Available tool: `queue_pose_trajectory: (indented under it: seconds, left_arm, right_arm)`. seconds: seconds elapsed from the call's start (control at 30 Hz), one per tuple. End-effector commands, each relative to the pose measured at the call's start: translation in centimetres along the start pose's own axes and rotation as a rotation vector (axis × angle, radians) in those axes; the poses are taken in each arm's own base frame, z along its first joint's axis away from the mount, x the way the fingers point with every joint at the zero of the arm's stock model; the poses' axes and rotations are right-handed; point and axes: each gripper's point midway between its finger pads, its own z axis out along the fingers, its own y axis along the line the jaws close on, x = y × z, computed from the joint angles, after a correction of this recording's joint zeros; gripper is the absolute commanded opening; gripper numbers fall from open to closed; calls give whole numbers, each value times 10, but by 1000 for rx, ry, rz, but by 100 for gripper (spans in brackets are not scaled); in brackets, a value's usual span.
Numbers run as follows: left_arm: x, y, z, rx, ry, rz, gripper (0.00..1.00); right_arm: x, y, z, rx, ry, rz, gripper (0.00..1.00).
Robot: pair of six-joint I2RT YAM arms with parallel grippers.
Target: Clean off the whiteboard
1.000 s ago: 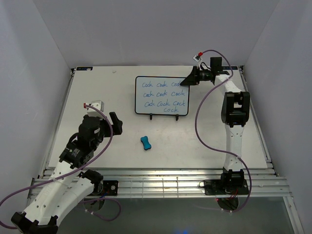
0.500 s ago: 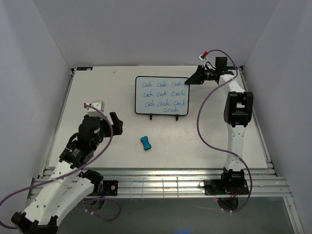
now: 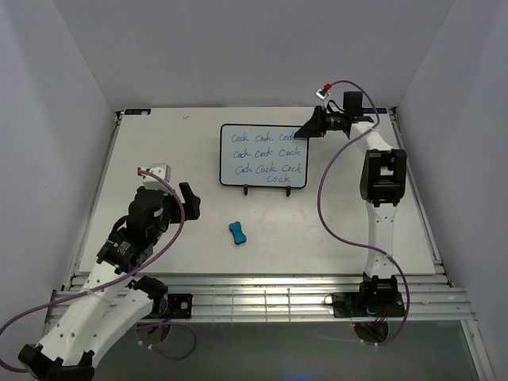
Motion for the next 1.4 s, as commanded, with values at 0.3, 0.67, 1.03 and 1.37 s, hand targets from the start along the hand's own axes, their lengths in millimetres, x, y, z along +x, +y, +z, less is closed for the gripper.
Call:
queue_pose_trajectory:
  seconds: [0.3, 0.67, 1.03, 1.37]
  left_arm:
    - [0, -1, 1, 12, -7, 5, 98]
    - [0, 1, 0, -1, -11, 2, 98]
    - [-3, 4, -1, -18, -24, -7, 98]
    - [-15, 9, -14, -35, -94, -84, 98]
  right_arm:
    - [4, 3, 18, -76, 30, -20, 17]
    - [-25, 26, 7, 22, -13, -101, 8]
    - [-65, 84, -11, 162, -110, -73, 8]
    - [-73, 187, -27, 196, -290, -214, 8]
